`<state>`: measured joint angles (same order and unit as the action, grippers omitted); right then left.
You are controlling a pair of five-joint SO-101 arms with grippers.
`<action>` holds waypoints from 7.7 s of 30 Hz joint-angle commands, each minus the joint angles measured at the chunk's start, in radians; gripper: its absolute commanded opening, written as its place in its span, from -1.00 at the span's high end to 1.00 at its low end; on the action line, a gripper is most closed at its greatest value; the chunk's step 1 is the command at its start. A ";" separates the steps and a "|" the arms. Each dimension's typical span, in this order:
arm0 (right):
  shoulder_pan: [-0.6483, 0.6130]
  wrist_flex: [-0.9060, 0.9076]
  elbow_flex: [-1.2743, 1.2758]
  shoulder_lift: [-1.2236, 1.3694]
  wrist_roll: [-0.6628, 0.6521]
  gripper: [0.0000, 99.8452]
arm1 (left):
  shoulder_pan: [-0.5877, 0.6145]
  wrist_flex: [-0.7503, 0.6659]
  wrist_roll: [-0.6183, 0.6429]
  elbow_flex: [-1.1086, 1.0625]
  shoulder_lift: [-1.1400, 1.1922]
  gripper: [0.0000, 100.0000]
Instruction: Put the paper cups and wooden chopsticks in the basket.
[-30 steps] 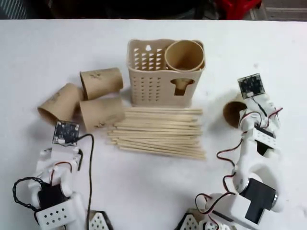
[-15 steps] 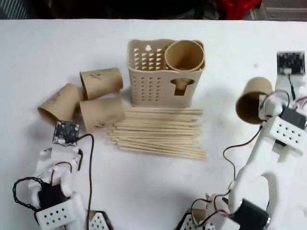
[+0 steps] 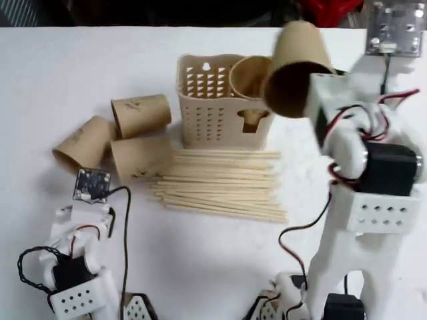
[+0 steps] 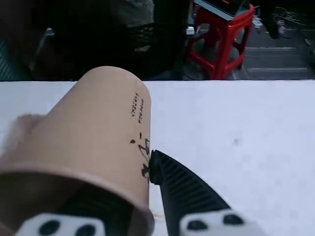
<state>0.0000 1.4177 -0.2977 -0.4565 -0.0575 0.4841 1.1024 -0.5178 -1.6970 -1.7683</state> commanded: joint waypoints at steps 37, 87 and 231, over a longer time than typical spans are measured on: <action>-0.108 -0.018 -0.064 0.226 0.066 0.49 | -0.010 -0.025 0.012 0.002 -0.005 0.52; -0.378 -0.257 -0.058 0.337 0.058 0.45 | -0.010 -0.025 0.012 0.002 -0.005 0.52; -0.007 -0.232 1.950 -1.345 -0.509 0.93 | 0.025 -0.520 0.680 1.088 1.685 0.73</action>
<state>-0.0107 1.2060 1.6586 -1.7960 -0.5593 0.5163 0.5715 0.1834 -0.6475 -0.0806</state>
